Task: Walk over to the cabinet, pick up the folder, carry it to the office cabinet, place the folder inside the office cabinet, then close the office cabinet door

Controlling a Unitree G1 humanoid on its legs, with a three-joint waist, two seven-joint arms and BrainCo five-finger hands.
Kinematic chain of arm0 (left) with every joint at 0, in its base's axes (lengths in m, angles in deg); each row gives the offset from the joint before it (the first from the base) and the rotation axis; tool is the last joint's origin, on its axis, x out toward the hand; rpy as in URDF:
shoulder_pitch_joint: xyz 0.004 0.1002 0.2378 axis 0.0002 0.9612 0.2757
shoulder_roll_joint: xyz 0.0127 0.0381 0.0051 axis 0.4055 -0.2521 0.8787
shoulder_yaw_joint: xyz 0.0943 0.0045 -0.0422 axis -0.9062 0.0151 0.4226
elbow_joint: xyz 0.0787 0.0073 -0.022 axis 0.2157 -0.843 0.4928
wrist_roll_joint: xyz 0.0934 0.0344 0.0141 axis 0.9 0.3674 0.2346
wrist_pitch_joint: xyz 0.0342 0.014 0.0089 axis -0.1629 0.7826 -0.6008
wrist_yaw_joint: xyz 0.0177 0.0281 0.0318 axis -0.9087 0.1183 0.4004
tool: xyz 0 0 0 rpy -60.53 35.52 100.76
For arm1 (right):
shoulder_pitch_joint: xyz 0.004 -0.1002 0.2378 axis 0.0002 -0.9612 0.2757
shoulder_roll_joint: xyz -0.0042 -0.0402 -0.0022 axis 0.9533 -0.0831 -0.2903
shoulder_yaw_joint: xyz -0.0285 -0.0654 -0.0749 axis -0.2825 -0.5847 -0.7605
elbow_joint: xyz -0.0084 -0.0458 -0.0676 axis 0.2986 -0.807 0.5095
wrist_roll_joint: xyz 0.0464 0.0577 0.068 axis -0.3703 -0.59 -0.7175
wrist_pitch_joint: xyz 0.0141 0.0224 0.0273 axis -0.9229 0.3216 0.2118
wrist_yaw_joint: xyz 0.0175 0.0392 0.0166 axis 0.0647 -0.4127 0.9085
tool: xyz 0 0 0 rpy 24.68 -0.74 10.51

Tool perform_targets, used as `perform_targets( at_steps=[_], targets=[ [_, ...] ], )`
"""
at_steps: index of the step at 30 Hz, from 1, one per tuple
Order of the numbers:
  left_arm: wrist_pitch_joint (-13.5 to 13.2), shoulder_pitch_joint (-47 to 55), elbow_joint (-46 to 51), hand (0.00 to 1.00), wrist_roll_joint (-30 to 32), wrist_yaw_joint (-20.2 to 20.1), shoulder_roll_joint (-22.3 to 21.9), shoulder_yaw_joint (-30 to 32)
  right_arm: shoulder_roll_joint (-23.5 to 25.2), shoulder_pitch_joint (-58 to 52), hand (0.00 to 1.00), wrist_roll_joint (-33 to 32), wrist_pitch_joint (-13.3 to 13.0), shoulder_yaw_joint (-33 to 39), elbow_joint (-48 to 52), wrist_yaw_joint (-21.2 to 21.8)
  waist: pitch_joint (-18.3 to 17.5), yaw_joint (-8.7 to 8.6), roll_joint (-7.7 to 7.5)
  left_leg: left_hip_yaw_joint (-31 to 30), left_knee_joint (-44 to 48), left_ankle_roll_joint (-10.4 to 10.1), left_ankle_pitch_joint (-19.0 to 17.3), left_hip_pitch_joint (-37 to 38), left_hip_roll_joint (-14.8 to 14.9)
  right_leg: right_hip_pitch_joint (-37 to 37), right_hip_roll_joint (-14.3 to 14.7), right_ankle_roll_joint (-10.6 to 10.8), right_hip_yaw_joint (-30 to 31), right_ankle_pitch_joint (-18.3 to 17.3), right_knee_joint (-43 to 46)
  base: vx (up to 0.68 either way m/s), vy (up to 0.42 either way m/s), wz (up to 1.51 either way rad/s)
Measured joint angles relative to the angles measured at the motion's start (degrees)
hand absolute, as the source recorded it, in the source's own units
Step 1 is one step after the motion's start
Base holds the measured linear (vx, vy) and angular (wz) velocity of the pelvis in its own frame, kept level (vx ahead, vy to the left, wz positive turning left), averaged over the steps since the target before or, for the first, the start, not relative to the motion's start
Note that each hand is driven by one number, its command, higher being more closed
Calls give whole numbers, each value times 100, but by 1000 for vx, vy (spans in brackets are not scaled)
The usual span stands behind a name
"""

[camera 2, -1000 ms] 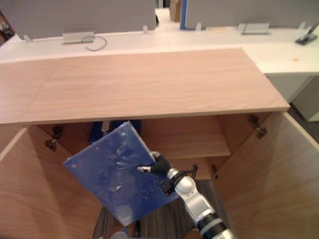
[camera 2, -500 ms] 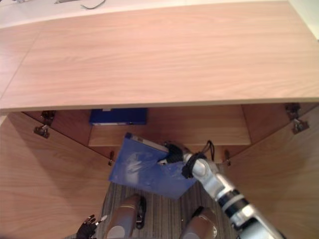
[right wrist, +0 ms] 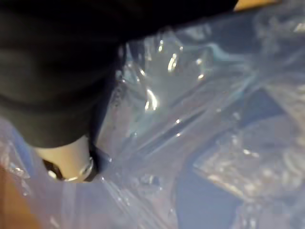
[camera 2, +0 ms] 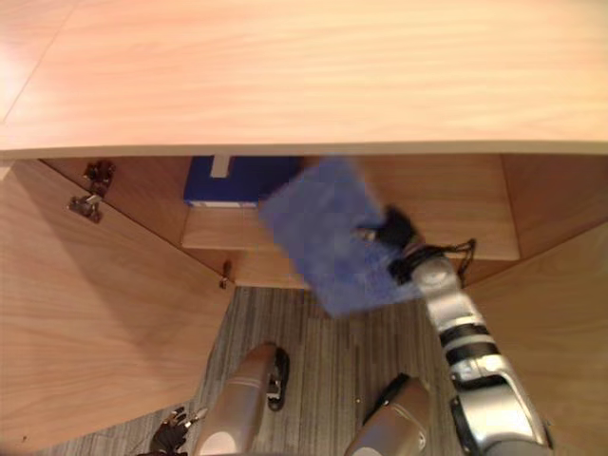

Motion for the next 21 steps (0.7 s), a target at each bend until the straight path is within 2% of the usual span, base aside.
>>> perform_targets(
  at_steps=[3,4,5,7,8,12,17,21],
  targets=[
    [24,3,61,0,-12,1,-121,14,190,63,100,-920,5,551,-24,-479,5,25,9,29,94,3,-2,-40,-55,-58,-107,18,64,-10,107,-5,29,4],
    [64,23,190,0,-91,14,-137,36,279,61,100,-1576,5,743,-14,-642,34,21,25,10,176,1,-3,-103,-53,-82,-132,20,51,-27,181,-13,18,12],
    [75,19,266,0,-121,16,-147,40,326,61,100,-1753,5,868,11,-690,72,21,40,-2,217,1,-4,-129,-56,-82,-145,25,38,-37,213,-27,21,14],
    [110,18,574,0,-234,38,-205,34,466,61,100,-2685,-1,1332,181,-1026,104,59,94,-41,383,-9,-13,-429,-49,-286,-178,2,7,-83,363,-32,11,17],
    [114,18,647,0,-246,42,-214,31,509,63,100,-2823,-14,1485,253,-1099,119,75,117,-65,434,-17,-12,-537,-44,-351,-183,-9,-18,-90,404,-22,4,17],
    [113,36,1153,0,-529,200,-242,-172,525,220,100,-4020,-218,2093,384,-1590,173,226,209,-296,700,-63,85,-1331,-45,-867,-186,-22,-191,-87,622,6,-7,20],
    [111,152,1642,0,-748,372,-124,-586,522,1317,100,-5544,-457,2153,-510,-1811,320,346,247,-346,859,-79,147,-1856,-46,-1374,-193,-70,-159,-99,795,40,-11,3],
    [109,187,2037,0,-1161,557,-120,-745,479,2065,100,-5833,-430,1943,-1152,-1899,613,477,288,-361,976,-85,151,-2031,-35,-1556,-221,-130,-104,-158,948,52,-37,2]
  ],
)
